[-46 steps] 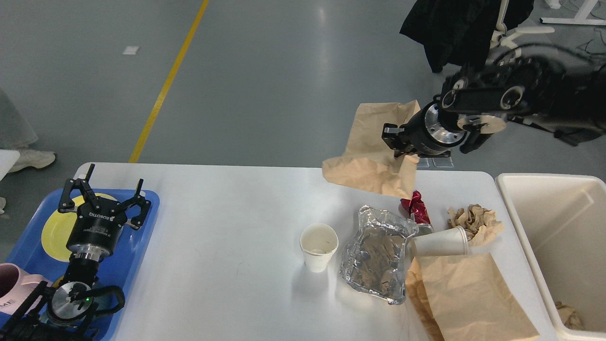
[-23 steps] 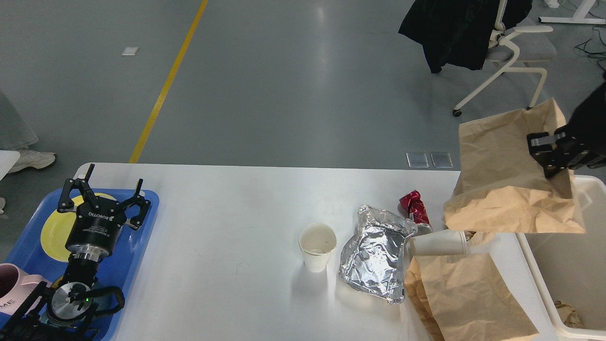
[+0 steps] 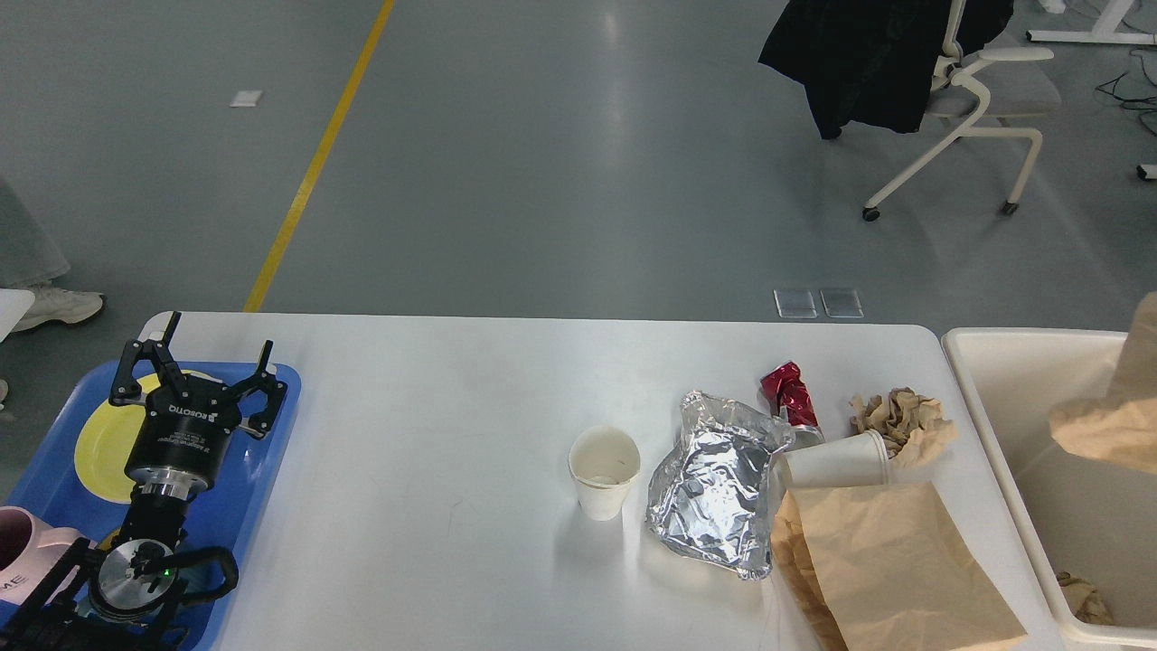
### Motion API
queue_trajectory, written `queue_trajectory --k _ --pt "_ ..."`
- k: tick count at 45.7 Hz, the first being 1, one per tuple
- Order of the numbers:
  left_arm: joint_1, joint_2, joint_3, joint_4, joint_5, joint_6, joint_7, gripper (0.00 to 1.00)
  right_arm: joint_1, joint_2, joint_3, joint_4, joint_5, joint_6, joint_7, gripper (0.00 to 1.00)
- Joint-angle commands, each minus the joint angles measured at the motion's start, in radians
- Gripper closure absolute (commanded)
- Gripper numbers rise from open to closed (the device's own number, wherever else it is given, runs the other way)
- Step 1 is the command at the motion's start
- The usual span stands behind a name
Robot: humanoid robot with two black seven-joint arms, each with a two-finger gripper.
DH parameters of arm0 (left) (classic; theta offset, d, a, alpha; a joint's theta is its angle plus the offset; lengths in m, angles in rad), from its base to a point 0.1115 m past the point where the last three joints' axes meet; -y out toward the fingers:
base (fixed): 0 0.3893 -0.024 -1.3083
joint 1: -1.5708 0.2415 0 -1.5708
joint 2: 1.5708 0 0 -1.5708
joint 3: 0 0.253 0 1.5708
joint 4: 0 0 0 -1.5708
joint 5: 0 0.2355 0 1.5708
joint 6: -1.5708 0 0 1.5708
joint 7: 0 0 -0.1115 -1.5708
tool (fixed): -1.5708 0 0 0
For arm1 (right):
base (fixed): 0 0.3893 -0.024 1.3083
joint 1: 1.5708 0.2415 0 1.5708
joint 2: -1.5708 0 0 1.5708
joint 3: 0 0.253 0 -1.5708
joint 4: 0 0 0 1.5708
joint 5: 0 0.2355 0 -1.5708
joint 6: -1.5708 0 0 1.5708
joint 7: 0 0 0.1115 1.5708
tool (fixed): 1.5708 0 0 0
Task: Tidy desktop
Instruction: 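Carry the brown paper bag over the white bin and release, then move the right gripper down to the flat brown paper sheet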
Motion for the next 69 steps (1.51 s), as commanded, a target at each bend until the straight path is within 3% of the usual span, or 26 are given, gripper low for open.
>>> queue_trajectory --k 1,10,25,31,47,48,52,54,69 --pt "0.000 0.000 0.000 0.000 0.000 0.000 0.000 0.04 -0.275 -0.047 0.181 -0.168 0.006 -0.044 0.000 1.00" --pt "-0.001 0.000 0.000 -0.001 0.000 0.000 0.000 0.04 -0.792 0.001 0.489 -0.455 0.009 -0.242 -0.001 1.00" --pt "0.000 0.000 0.000 0.000 0.000 0.001 0.000 0.04 -1.366 0.292 0.782 -1.012 0.012 -0.303 -0.003 1.00" --pt "0.000 0.000 0.000 0.000 0.000 0.000 0.000 0.04 -1.450 0.369 0.816 -1.095 0.013 -0.351 -0.010 1.00" --pt "-0.001 0.000 0.000 0.000 -0.002 0.000 0.000 0.04 -1.455 0.372 0.827 -1.092 0.018 -0.380 -0.035 1.00" --pt "-0.001 0.000 0.000 0.000 0.000 0.000 0.000 0.04 -1.455 0.372 0.825 -1.092 0.018 -0.381 -0.033 0.93" --pt "-0.001 0.000 0.000 0.000 0.000 0.001 0.000 0.04 -1.453 0.384 0.825 -1.095 0.018 -0.394 -0.029 0.28" --pt "0.000 0.000 0.000 0.000 0.000 0.001 0.000 0.04 -1.452 0.395 0.825 -1.095 0.018 -0.409 -0.027 0.02" --pt "-0.001 0.000 0.000 0.000 0.000 0.000 0.000 0.04 -1.443 0.395 0.825 -1.086 0.018 -0.418 -0.026 0.00"
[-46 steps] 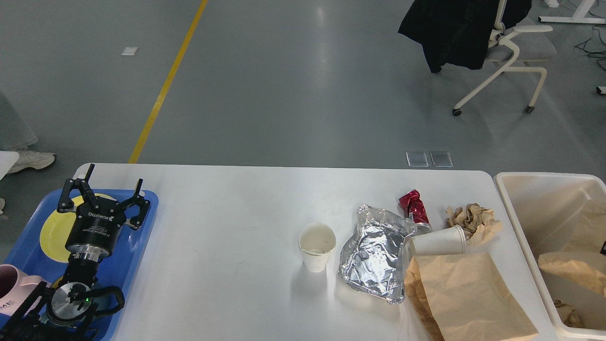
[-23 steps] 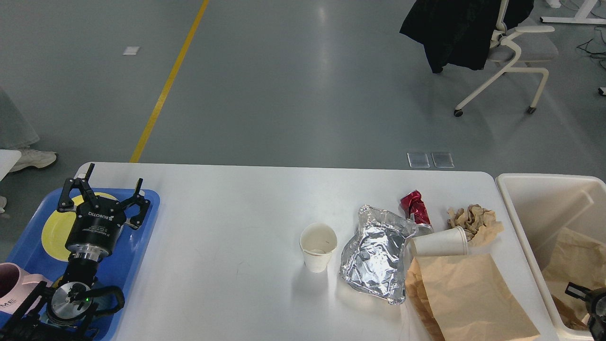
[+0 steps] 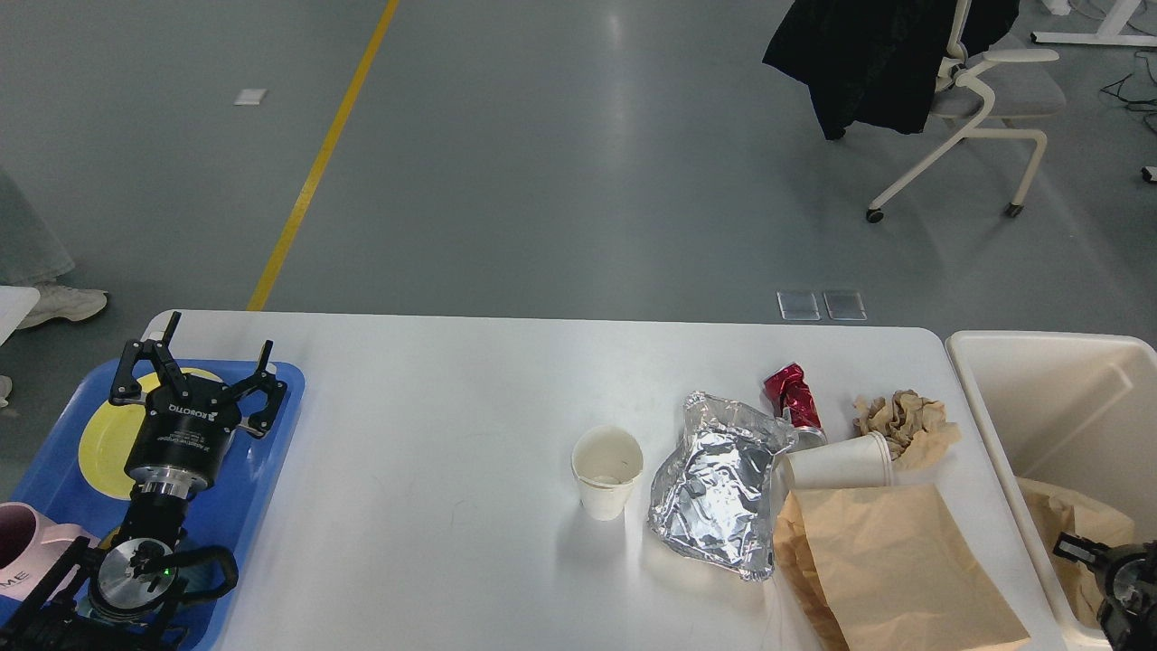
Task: Tidy desktop
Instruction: 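Move the right gripper down to the flat brown paper sheet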
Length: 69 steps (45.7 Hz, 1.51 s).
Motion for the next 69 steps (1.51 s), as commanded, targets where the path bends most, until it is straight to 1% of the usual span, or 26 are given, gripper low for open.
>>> queue_trajectory --k 1,6,9,10,13,19,24,27,31,38,41,47,48,50,53,57,62,65,69 --pt "0.000 0.000 0.000 -0.001 0.000 0.001 0.000 0.04 0.005 -0.008 0.000 0.003 0.000 -0.002 0.000 0.00" --pt "0.000 0.000 0.000 0.000 0.000 0.001 0.000 0.04 0.027 -0.016 0.002 0.013 -0.002 0.005 0.000 0.00" --pt "0.000 0.000 0.000 0.000 0.000 0.000 0.000 0.04 0.071 -0.048 -0.009 0.062 -0.021 0.011 -0.009 0.00" --pt "0.000 0.000 0.000 -0.001 0.000 0.000 0.000 0.04 0.115 -0.092 -0.017 0.137 -0.028 0.031 -0.014 0.00" --pt "0.000 0.000 0.000 0.000 0.000 0.000 0.000 0.04 0.232 -0.170 -0.044 0.280 -0.072 0.079 -0.031 0.00" --pt "0.000 0.000 0.000 0.000 0.000 0.000 0.000 0.04 0.537 -0.278 -0.168 0.579 -0.248 0.165 -0.115 0.00" --pt "0.000 0.000 0.000 0.000 0.000 0.000 0.002 0.04 0.838 -0.344 -0.297 0.827 -0.308 0.246 -0.138 0.00" --pt "0.000 0.000 0.000 0.000 0.000 0.000 0.002 0.04 1.036 -0.333 -0.423 0.941 -0.307 0.338 -0.157 0.00" --pt "0.000 0.000 0.000 -0.001 0.000 0.000 0.002 0.04 1.234 -0.269 -0.521 1.027 -0.304 0.516 -0.164 0.00" --pt "0.000 0.000 0.000 0.000 0.000 0.000 0.002 0.04 1.482 -0.149 -0.560 1.105 -0.299 0.869 -0.164 0.00" --pt "0.001 0.000 0.000 0.000 0.000 0.001 0.000 0.04 1.584 -0.134 -0.561 1.177 -0.296 0.950 -0.164 0.00" --pt "0.001 0.000 0.000 0.000 -0.002 0.001 0.000 0.04 1.843 -0.140 -0.586 1.423 -0.279 0.950 -0.164 0.00" --pt "0.000 0.000 0.000 0.000 0.000 0.001 0.000 0.04 1.884 -0.145 -0.594 1.467 -0.275 0.949 -0.164 0.02" --pt "0.001 0.000 -0.002 0.000 0.000 0.000 0.000 0.04 1.958 -0.157 -0.603 1.547 -0.270 0.932 -0.163 0.05" --pt "0.000 0.000 -0.002 0.000 0.000 0.000 0.000 0.04 2.039 -0.174 -0.604 1.637 -0.267 0.888 -0.163 0.06" --pt "0.001 0.000 -0.002 0.000 0.000 0.000 0.000 0.04 2.087 -0.168 -0.615 1.716 -0.233 0.825 -0.160 0.06" --pt "0.000 0.000 -0.002 0.000 -0.002 0.001 0.000 0.04 2.099 -0.126 -0.659 1.737 -0.178 0.737 -0.141 0.05" --pt "0.000 0.000 -0.002 0.000 -0.002 0.001 0.000 0.04 2.101 -0.091 -0.699 1.736 -0.167 0.691 -0.106 0.05" --pt "0.000 0.000 -0.002 -0.001 0.000 0.001 0.000 0.04 2.101 -0.046 -0.759 1.737 -0.169 0.650 -0.014 0.04"
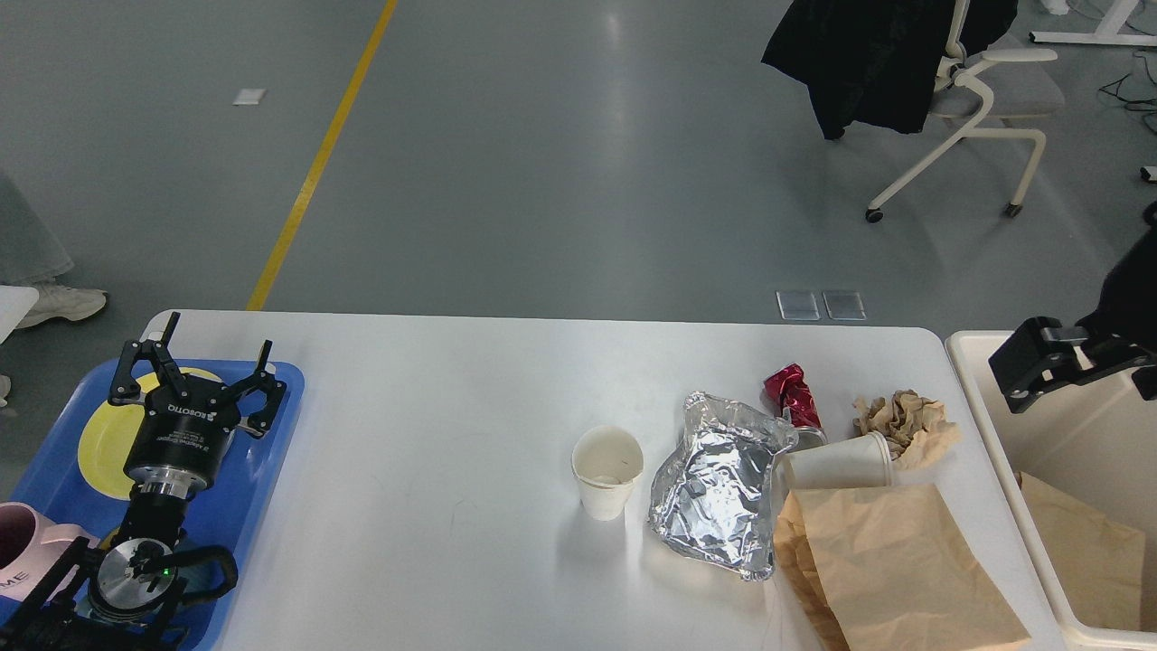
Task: Tidy desktop
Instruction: 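Move the right gripper down to the flat brown paper sheet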
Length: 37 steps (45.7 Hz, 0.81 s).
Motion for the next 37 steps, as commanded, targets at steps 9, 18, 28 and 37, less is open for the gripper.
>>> queue_trajectory --k 9,18,28,37 --pt "-0.001 -0.001 0.000 0.000 0.002 0.000 0.000 0.04 -0.004 0.047 -0.084 -0.003 -0.004 -0.050 0.119 0.01" --pt "-0.001 0.000 0.000 0.000 0.002 -0.001 0.000 0.04 -0.127 0.041 -0.081 -0.022 -0.010 -0.057 0.106 0.01" --pt "0.000 -0.002 0.000 0.000 0.002 -0.001 0.000 0.04 -0.400 0.008 -0.022 -0.078 -0.065 -0.178 0.108 0.02" --pt "-0.001 -0.002 0.000 0.000 0.002 -0.001 0.000 0.04 -0.660 0.001 0.060 -0.115 -0.116 -0.433 0.115 0.02"
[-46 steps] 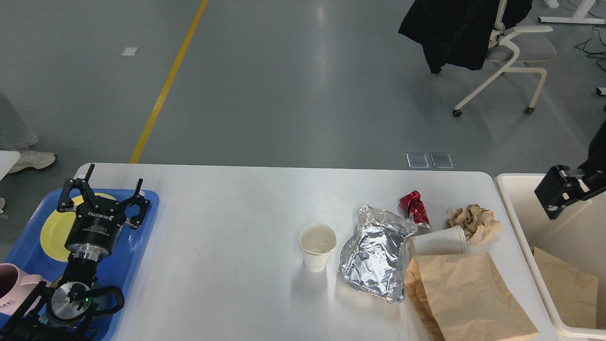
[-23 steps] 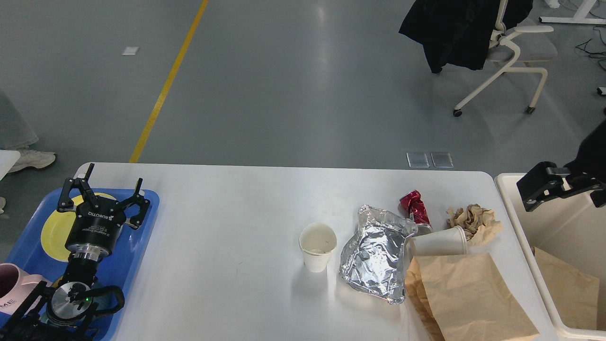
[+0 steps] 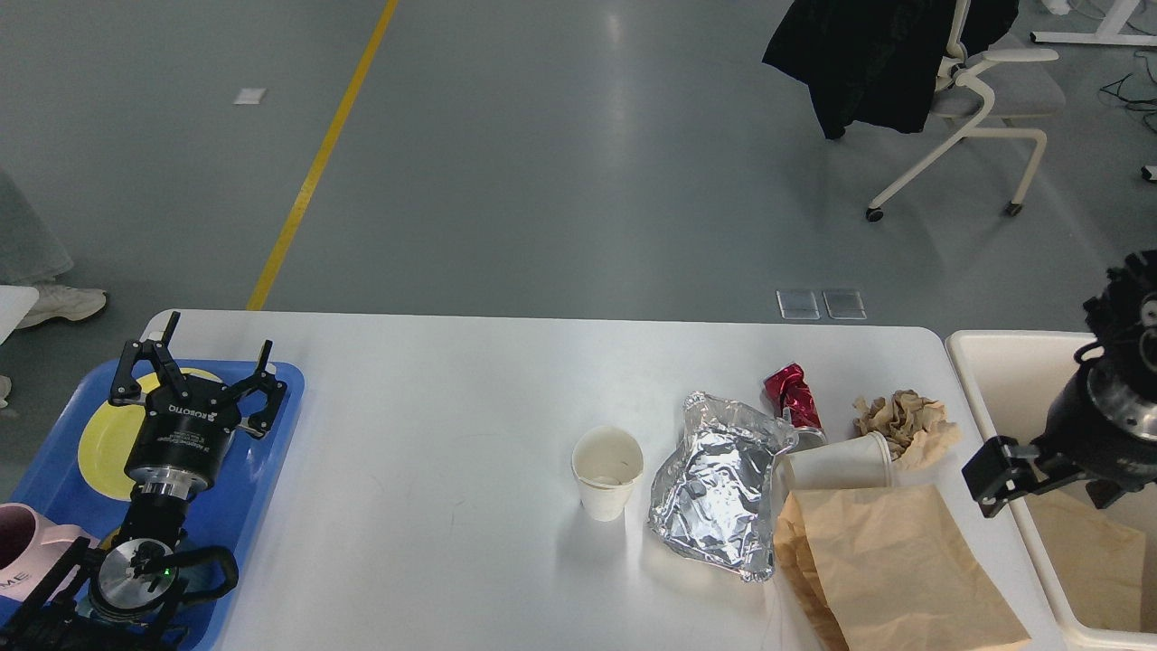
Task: Tidy desktop
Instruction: 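Move the right gripper down to the flat brown paper sheet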
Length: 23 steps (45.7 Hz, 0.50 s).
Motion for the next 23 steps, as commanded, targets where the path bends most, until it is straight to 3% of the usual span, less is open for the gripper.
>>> queue_trajectory --k 1,7,10,18,23 --pt "0.000 -0.001 0.000 0.000 0.000 0.000 0.000 0.04 -0.167 -0.003 0.052 -0.038 -0.020 -0.164 0.011 0.02" --pt "0.000 -0.001 0.000 0.000 0.000 0.001 0.000 0.04 -0.377 0.003 0.142 -0.142 -0.046 -0.220 0.050 0.02" --pt "0.000 -0.001 0.000 0.000 0.000 0.000 0.000 0.04 -0.540 0.009 0.197 -0.272 -0.111 -0.237 0.090 0.02" --pt "0.000 -0.001 0.000 -0.001 0.000 0.000 0.000 0.04 -0.793 0.035 0.292 -0.507 -0.123 -0.264 0.093 0.01" --pt "0.000 -0.001 0.000 -0.001 0.000 0.000 0.000 0.04 -0.824 0.076 0.294 -0.519 -0.120 -0.292 0.090 0.01"
